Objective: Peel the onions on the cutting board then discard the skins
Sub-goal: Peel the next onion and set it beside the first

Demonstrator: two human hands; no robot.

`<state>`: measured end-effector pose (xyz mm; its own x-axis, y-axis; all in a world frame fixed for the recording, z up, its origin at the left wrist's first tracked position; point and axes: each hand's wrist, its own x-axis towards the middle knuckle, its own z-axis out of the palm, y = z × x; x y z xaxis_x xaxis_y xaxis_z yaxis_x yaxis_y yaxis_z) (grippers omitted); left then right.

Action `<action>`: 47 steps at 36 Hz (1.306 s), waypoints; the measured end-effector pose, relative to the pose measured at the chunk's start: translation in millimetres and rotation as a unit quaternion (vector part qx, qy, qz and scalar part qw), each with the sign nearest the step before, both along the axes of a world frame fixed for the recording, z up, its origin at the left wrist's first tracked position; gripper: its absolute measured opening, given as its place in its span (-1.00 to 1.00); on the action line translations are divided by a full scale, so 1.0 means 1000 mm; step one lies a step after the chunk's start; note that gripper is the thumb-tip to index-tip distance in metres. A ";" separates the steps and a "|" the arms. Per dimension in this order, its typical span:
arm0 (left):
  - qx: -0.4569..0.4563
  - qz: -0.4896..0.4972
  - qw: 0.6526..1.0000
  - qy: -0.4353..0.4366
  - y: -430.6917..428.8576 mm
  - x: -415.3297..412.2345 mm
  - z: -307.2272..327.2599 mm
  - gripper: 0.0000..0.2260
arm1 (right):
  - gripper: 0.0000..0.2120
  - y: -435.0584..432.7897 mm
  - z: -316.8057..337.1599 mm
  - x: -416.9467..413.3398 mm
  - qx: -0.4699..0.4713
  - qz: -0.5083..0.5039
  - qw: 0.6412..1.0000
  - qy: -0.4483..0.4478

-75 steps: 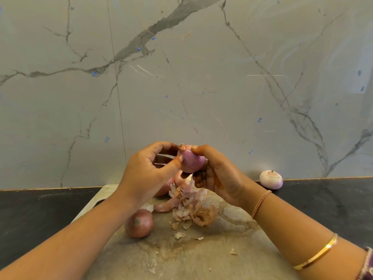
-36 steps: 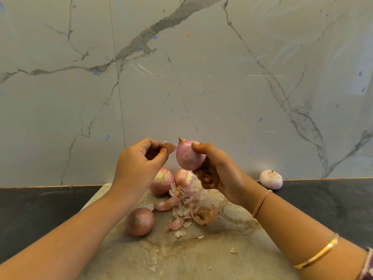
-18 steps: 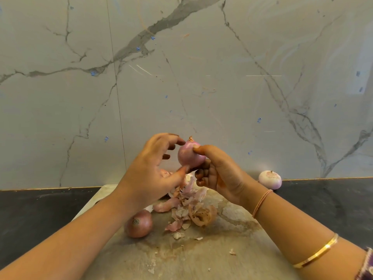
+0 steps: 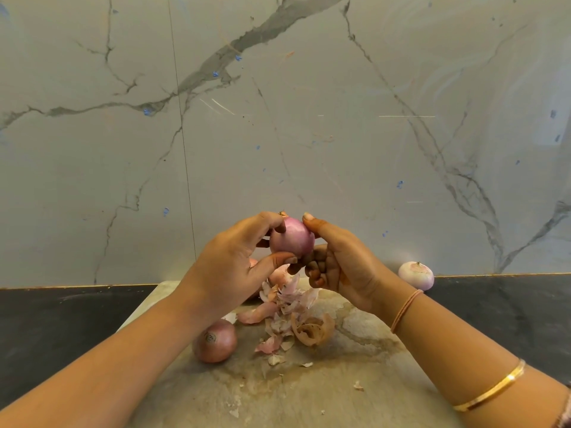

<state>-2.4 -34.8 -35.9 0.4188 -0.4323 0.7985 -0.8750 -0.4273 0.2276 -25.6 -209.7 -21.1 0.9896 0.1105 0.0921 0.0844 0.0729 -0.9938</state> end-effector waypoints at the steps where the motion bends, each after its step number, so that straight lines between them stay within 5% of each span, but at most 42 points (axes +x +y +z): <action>1: -0.001 -0.001 1.000 0.002 0.000 0.000 0.000 -0.71 | -0.45 0.000 0.000 0.000 0.000 0.001 1.000 -0.001; 6: -0.011 -0.002 1.000 -0.002 -0.001 -0.001 -0.001 -0.77 | -0.47 -0.001 -0.001 0.001 0.011 0.017 1.000 -0.002; 12: -0.006 -0.002 1.000 0.019 0.000 -0.003 0.000 -0.61 | -0.50 0.000 -0.005 0.004 0.000 0.005 1.000 -0.013; 21: -0.012 0.009 1.000 0.027 0.001 0.000 -0.003 -0.76 | -0.84 -0.002 -0.005 0.006 0.045 0.018 0.997 -0.058; 47: 0.022 -0.023 0.998 0.048 0.004 0.001 -0.002 -0.74 | -0.80 -0.005 -0.008 0.007 -0.028 0.026 0.993 -0.112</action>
